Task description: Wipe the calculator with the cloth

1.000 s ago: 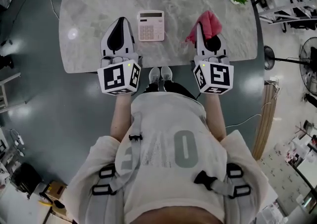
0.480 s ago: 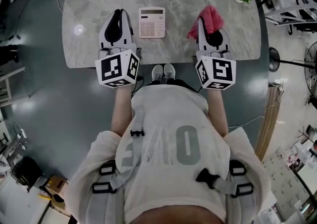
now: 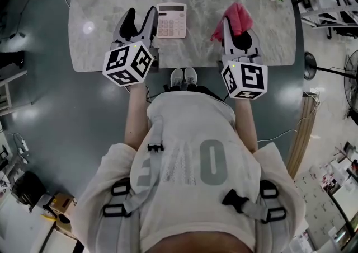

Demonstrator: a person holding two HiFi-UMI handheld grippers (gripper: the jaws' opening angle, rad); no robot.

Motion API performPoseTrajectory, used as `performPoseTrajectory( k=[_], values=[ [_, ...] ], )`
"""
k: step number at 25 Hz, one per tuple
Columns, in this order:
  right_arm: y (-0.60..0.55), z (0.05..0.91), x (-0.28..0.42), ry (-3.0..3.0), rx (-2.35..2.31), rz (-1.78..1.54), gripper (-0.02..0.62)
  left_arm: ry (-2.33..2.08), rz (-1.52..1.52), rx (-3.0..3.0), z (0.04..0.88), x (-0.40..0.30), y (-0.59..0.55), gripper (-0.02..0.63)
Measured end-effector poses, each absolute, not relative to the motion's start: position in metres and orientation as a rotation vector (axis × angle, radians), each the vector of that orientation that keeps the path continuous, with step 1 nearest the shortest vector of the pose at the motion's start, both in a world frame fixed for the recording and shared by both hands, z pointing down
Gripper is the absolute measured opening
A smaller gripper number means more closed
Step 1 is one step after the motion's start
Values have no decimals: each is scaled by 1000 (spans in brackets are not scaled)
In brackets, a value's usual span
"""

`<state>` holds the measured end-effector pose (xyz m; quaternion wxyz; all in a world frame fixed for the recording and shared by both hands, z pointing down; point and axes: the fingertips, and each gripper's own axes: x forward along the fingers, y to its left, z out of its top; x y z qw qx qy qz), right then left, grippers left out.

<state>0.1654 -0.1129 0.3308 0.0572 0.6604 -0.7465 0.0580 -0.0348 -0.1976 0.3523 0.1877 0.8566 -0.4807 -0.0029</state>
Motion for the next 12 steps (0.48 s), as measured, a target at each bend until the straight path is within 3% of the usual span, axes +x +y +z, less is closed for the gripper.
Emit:
performPoseTrajectory(
  k=[12],
  values=[
    [-108,345,155,-2262,1946,213,60,-1293,442,2242,477,-49,-189,313]
  ],
)
